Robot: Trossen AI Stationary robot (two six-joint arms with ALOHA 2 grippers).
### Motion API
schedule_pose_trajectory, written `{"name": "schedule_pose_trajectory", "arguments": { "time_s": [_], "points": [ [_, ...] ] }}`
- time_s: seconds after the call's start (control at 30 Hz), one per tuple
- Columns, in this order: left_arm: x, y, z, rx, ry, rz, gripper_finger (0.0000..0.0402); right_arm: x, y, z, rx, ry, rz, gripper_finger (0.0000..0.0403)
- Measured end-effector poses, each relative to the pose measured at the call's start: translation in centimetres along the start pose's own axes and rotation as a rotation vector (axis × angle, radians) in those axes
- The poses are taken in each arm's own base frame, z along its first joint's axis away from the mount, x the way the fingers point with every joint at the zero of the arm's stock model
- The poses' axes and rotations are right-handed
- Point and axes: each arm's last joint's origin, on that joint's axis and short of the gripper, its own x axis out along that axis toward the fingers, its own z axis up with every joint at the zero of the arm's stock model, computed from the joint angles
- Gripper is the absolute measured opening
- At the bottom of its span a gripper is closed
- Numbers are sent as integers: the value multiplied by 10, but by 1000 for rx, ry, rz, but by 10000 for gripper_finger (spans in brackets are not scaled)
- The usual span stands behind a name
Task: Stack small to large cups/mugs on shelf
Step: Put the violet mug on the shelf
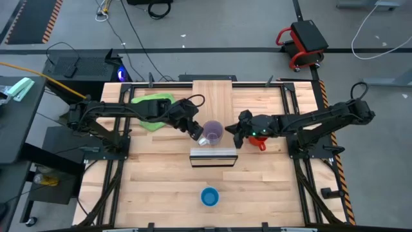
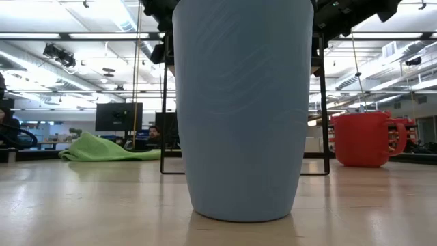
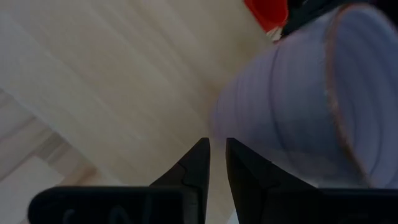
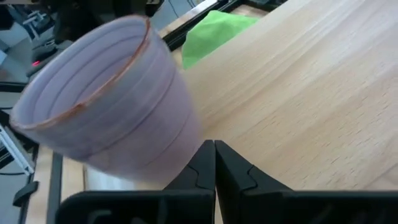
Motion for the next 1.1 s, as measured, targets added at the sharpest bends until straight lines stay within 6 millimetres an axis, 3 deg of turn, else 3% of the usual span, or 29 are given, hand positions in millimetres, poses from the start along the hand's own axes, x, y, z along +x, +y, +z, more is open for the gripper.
{"name": "schedule_pose_trajectory", "arguments": {
  "time_s": [0.37,1.1],
  "points": [
    [0,-2,6,12,-34,-61,55,3,-3,13,-16,-49,76,5],
    [-1,-1,12,21,-55,-87,56,-4,14,-5,-83,38,143,5]
  ]
}}
